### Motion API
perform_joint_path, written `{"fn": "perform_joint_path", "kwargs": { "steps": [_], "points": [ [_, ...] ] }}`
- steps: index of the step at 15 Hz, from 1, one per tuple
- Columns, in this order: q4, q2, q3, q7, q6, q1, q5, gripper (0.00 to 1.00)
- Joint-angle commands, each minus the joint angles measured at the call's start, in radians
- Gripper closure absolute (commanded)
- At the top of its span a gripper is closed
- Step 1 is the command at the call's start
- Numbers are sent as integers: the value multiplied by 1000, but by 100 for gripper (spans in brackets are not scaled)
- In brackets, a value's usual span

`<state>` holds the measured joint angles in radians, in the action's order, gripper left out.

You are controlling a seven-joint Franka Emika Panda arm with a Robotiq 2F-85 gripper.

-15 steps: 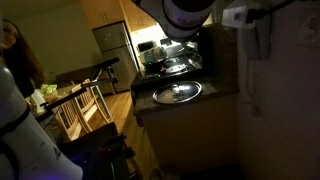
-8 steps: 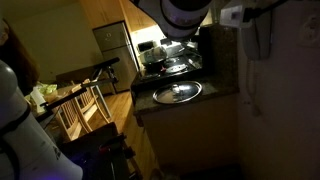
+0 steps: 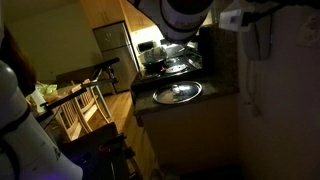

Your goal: Turn off the light switch

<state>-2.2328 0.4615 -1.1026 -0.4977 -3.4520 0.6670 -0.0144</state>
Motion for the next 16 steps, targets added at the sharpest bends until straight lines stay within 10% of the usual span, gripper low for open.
{"fn": "perform_joint_path", "kwargs": {
  "steps": [1, 8, 9, 16],
  "points": [
    [-5, 4, 0, 0, 0, 0, 0, 53],
    [-10, 10, 0, 0, 0, 0, 0, 44],
    [-10, 10, 0, 0, 0, 0, 0, 19],
    [-30, -5, -3, 10, -7, 0, -11, 0]
  ]
}}
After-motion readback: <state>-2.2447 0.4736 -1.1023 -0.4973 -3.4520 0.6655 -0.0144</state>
